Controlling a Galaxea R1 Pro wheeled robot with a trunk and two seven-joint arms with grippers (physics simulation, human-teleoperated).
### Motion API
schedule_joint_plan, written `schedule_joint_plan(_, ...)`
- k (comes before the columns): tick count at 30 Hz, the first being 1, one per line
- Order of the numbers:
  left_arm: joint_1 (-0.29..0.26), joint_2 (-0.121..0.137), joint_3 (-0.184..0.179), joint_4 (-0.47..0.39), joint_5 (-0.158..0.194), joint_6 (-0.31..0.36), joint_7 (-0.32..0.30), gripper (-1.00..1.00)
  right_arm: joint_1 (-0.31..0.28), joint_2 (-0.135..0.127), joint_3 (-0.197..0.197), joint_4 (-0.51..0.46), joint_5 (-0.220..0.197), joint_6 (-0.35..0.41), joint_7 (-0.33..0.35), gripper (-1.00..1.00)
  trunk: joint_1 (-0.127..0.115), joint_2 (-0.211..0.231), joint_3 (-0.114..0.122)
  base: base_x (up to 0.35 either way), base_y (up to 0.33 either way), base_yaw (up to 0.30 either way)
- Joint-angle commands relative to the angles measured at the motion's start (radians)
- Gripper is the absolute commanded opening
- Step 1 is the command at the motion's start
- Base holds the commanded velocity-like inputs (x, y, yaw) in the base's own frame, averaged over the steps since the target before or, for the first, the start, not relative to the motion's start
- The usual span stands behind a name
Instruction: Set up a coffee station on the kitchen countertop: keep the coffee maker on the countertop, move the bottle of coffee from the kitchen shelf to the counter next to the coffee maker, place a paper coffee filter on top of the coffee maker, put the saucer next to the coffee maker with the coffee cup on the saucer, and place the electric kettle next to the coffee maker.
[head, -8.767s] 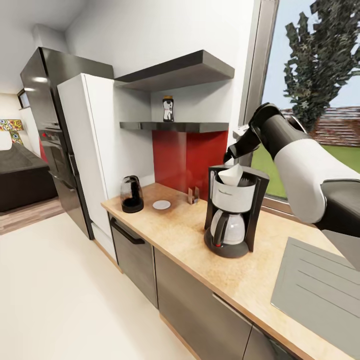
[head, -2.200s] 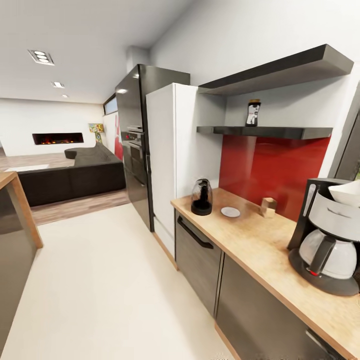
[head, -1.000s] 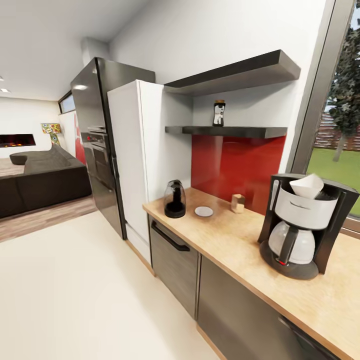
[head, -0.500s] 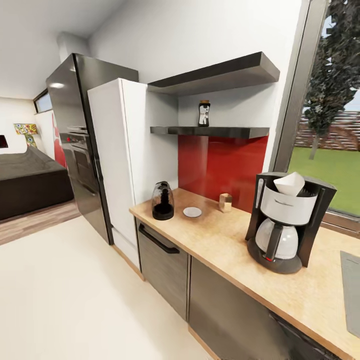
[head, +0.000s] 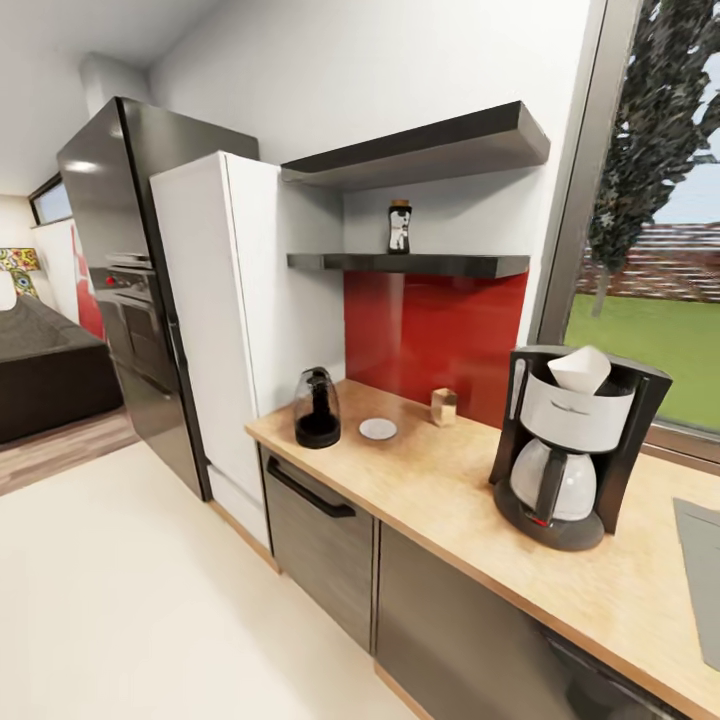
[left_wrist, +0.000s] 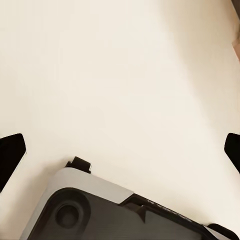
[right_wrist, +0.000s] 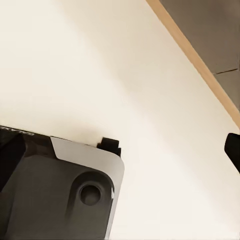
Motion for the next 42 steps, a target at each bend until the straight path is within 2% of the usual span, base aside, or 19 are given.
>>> schedule_joint_plan(1,0.000,-0.001,0.001,-0.001,0.010,0.000,0.000,1.00,-0.001,-0.001,-0.003,0.004,0.007,-0.006,0.002,1.00,0.001,-0.001,-0.001,0.184,0.249,-0.007)
schedule_joint_plan(10,0.001,-0.001,0.000,-0.001,0.010,0.001,0.000,1.00,-0.001,-0.002,-0.004,0.004,0.007,-0.005,0.002,1.00,0.001,-0.001,-0.001,0.182,0.232,-0.009)
schedule_joint_plan(30,0.000,-0.002,0.000,0.000,0.010,0.000,0.000,1.00,-0.001,-0.001,-0.004,0.004,0.006,-0.005,0.001,1.00,0.001,-0.001,-0.001,0.007,0.019,-0.250)
schedule_joint_plan(42,0.001,-0.002,0.000,0.000,0.010,0.001,0.000,1.00,-0.001,-0.001,-0.004,0.004,0.006,-0.007,-0.001,1.00,0.001,-0.001,-0.001,0.000,0.258,-0.059)
